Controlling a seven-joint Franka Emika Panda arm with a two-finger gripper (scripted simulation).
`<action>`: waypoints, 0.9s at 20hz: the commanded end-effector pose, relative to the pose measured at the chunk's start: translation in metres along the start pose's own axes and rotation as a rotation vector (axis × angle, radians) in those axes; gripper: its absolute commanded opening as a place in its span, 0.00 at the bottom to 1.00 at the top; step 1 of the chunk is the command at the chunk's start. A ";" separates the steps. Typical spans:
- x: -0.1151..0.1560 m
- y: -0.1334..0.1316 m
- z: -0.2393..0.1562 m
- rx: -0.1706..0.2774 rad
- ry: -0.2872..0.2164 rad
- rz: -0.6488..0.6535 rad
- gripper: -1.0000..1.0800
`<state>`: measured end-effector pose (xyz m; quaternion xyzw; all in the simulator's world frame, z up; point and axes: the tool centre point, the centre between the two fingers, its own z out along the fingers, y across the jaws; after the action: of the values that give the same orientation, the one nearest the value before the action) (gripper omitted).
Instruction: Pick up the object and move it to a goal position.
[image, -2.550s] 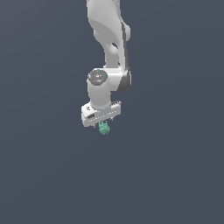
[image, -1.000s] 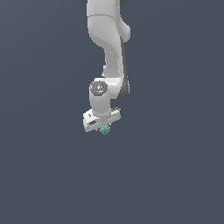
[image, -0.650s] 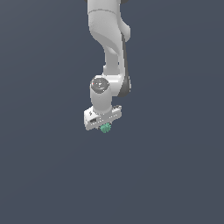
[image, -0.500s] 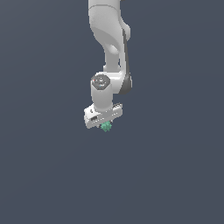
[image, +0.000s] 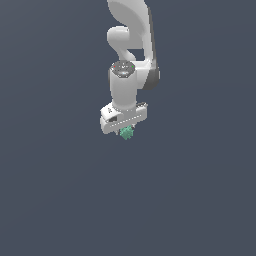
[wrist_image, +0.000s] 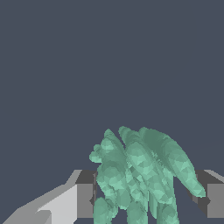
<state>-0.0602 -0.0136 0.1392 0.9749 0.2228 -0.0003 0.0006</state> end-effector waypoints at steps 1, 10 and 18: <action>-0.001 -0.011 -0.025 -0.001 0.000 0.000 0.00; -0.006 -0.053 -0.123 -0.001 0.000 -0.001 0.00; -0.008 -0.088 -0.206 -0.001 0.000 -0.001 0.00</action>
<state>-0.1017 0.0569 0.3297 0.9747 0.2236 0.0003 0.0011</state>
